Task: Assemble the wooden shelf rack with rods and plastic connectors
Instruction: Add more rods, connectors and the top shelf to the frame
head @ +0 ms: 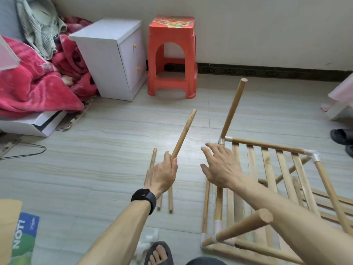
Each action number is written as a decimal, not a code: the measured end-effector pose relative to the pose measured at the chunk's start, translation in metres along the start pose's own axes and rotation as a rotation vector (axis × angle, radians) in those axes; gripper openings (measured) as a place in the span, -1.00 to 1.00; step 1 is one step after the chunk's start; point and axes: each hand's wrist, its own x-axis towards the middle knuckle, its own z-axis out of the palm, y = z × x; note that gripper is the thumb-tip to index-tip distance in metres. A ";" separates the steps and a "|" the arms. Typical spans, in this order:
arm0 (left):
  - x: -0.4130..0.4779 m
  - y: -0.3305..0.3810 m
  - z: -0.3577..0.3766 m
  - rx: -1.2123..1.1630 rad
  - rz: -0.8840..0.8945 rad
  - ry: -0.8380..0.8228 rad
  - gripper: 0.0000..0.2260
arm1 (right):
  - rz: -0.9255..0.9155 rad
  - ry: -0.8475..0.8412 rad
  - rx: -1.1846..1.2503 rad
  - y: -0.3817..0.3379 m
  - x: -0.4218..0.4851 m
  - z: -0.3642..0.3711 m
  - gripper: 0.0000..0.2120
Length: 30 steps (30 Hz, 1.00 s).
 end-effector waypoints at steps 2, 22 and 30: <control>-0.007 0.013 -0.027 0.101 0.128 0.038 -0.68 | 0.127 0.033 0.302 0.000 -0.003 -0.029 -0.35; 0.025 0.341 -0.115 0.389 0.607 -0.278 -0.72 | 0.979 0.899 1.286 0.179 -0.229 -0.106 -0.48; -0.068 0.395 0.005 0.376 0.753 -0.474 -0.69 | 1.071 0.872 0.896 0.179 -0.311 -0.090 -0.46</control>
